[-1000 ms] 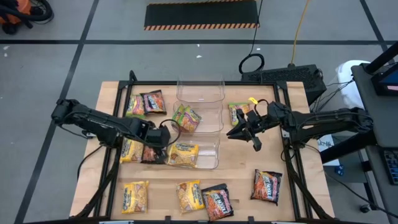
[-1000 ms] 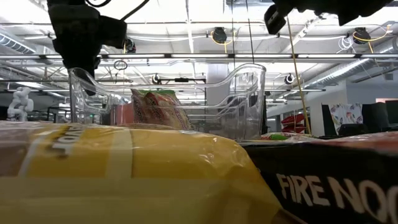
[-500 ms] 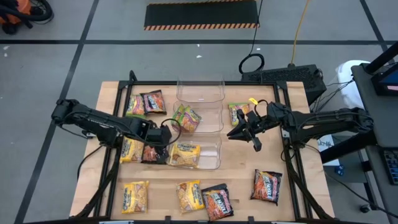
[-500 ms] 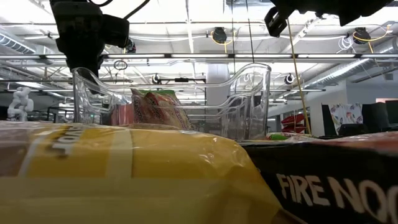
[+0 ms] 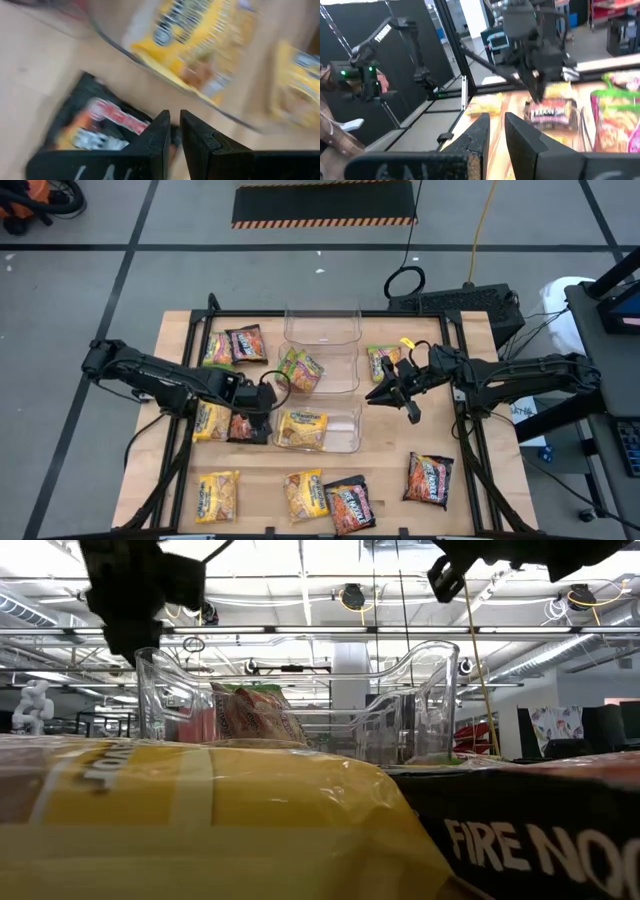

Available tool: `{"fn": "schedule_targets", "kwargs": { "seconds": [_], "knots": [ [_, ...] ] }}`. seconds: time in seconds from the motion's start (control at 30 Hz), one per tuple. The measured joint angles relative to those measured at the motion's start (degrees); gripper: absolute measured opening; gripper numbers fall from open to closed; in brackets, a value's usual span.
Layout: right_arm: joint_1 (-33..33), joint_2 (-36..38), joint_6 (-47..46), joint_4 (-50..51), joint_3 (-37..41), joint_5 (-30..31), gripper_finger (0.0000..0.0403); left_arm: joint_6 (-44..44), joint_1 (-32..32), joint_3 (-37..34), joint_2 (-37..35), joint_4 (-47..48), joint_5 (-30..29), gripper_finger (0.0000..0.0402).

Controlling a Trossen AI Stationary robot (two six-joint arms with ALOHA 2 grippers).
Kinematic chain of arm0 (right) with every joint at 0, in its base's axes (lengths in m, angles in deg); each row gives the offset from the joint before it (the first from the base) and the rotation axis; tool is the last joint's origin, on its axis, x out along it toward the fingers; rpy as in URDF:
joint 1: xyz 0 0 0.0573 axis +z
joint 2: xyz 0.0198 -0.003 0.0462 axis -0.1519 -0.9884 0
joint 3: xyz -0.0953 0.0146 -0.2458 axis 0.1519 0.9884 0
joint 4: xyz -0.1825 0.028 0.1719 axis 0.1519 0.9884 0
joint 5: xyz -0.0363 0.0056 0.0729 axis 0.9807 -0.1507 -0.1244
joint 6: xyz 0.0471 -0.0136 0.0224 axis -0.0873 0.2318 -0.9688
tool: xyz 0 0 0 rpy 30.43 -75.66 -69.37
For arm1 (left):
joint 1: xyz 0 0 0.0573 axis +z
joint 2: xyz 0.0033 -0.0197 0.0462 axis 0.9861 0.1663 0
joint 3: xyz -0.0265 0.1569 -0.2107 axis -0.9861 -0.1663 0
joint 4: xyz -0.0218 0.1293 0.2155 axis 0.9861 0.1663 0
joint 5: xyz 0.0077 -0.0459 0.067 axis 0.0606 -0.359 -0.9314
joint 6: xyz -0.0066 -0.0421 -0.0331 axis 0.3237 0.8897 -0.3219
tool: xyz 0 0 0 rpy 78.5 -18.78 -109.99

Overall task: Sort Maruchan noodles
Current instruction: Put the green noodle pack into the center transparent bin

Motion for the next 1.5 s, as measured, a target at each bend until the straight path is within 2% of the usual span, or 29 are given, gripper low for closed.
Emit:
{"fn": "schedule_targets", "kwargs": {
  "seconds": [0.13, 0.3, 0.5, 0.6, 0.7, 0.83, 0.93, 1.07, 1.2, 1.37, 1.5],
  "knots": [
    [0.1, 1.9, -2.3, 7.0, 0.0, -0.1, 0.0054, 3.9, -2.7, 0.0, -2.7, 0.1, 6.4, 0.0049],
    [0.8, 5.5, -3.1, 14.0, 0.0, -2.9, 0.0054, 13.9, -8.7, 0.0, -6.9, -0.6, 9.2, 0.0049],
    [0.9, 9.0, -5.5, 22.0, 0.0, -4.6, 0.0054, 26.1, -16.8, 0.0, -10.0, -3.9, 9.4, 0.0049],
    [0.7, 10.4, -4.0, 26.7, 0.0, -4.2, 0.0054, 30.6, -19.8, 0.0, -10.3, -5.0, 6.4, 0.0049],
    [0.3, 11.5, -1.6, 32.5, 0.0, -0.6, 0.0054, 34.1, -22.1, 0.0, -10.2, -5.0, 3.0, 0.0049],
    [0.3, 11.9, 1.5, 40.3, 0.0, 9.1, 0.0054, 36.7, -24.0, 0.0, -10.1, -5.1, -0.1, 0.0049],
    [0.3, 11.8, 1.7, 45.3, 0.0, 14.0, 0.0054, 37.6, -24.8, 0.0, -10.1, -5.1, -0.9, 0.0049],
    [0.3, 11.7, 0.3, 51.8, 0.0, 15.6, 0.0054, 37.6, -25.0, 0.0, -10.1, -5.1, -0.9, 0.0049],
    [0.3, 11.2, 0.2, 54.6, 0.0, 19.6, 0.0054, 36.6, -25.0, 0.0, -10.1, -5.1, -1.0, 0.0049],
    [0.3, 9.3, 0.8, 54.2, 0.0, 30.8, 0.0054, 35.5, -25.0, 0.0, -10.1, -5.1, -1.0, 0.0049],
    [0.3, 7.2, 2.4, 54.6, 0.0, 36.0, 0.0054, 34.3, -25.0, 0.0, -10.1, -5.1, -1.0, 0.0049]
  ]
}}
